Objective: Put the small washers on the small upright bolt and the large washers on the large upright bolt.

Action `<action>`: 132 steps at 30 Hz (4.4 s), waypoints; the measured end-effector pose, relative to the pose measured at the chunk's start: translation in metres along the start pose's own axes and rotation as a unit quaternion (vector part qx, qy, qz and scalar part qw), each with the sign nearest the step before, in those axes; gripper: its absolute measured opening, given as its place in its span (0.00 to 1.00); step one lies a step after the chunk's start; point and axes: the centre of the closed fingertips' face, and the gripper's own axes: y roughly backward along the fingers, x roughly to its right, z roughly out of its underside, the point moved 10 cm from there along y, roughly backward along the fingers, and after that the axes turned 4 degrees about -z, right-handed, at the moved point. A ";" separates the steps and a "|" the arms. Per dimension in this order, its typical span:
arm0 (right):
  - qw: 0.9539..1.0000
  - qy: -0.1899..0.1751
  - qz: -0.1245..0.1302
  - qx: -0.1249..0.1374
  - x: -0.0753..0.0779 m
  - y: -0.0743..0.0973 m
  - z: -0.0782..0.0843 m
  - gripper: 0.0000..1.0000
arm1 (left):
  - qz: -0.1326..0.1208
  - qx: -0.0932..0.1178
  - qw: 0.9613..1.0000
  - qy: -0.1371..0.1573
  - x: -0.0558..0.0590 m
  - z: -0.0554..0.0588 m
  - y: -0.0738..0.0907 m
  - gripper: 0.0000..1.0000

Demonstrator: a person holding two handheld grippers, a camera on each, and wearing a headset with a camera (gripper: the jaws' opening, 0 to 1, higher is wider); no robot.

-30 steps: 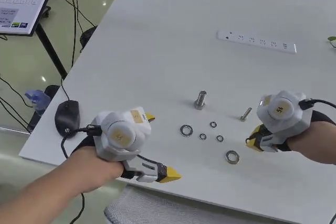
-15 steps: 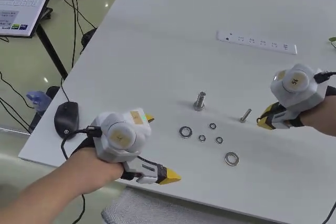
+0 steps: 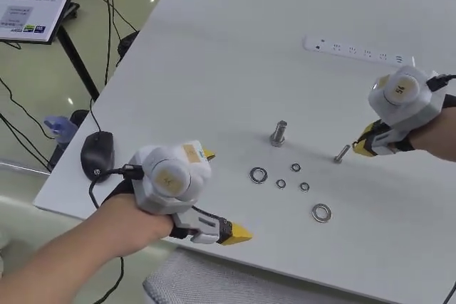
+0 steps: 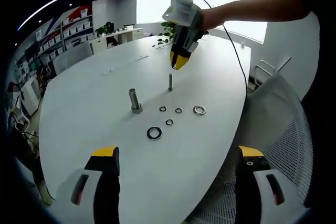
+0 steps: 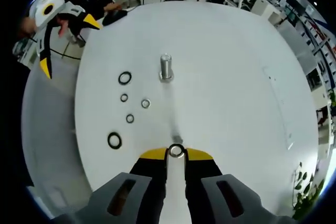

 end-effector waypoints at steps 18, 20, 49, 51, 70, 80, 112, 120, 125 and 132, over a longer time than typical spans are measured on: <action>1.000 0.010 -0.009 -0.009 0.004 -0.014 -0.007 0.12 | 0.011 0.000 1.000 0.005 0.005 0.003 -0.003 0.99; 1.000 0.012 -0.009 -0.014 0.004 -0.016 -0.007 0.12 | 0.012 0.002 1.000 0.005 0.004 0.002 -0.003 0.99; 0.999 0.010 -0.009 -0.032 0.008 -0.033 -0.003 0.12 | 0.015 -0.002 1.000 0.010 0.002 0.006 -0.002 0.95; 0.999 0.013 -0.007 -0.035 0.007 -0.036 -0.003 0.12 | 0.015 -0.001 1.000 0.013 0.002 0.007 -0.003 0.95; 0.999 0.016 -0.012 -0.048 0.006 -0.064 0.002 0.12 | 0.017 -0.012 1.000 0.014 -0.003 0.011 -0.002 0.93; 0.998 0.016 -0.015 -0.050 0.007 -0.071 0.003 0.12 | 0.016 -0.016 1.000 0.014 -0.005 0.015 0.000 0.93; 0.999 0.021 -0.012 -0.038 0.009 -0.062 0.005 0.23 | 0.015 -0.021 1.000 0.005 -0.004 0.012 0.005 0.90; 0.999 0.024 -0.007 -0.033 0.009 -0.047 -0.002 0.24 | 0.013 -0.014 1.000 0.002 0.000 0.008 0.007 0.90; 0.999 0.027 -0.006 -0.027 0.007 -0.036 -0.008 0.25 | 0.013 -0.005 1.000 0.002 0.001 0.002 0.007 0.90; 0.999 0.040 -0.010 -0.017 0.001 -0.026 -0.018 0.25 | 0.012 -0.001 1.000 -0.005 0.001 -0.002 0.010 0.90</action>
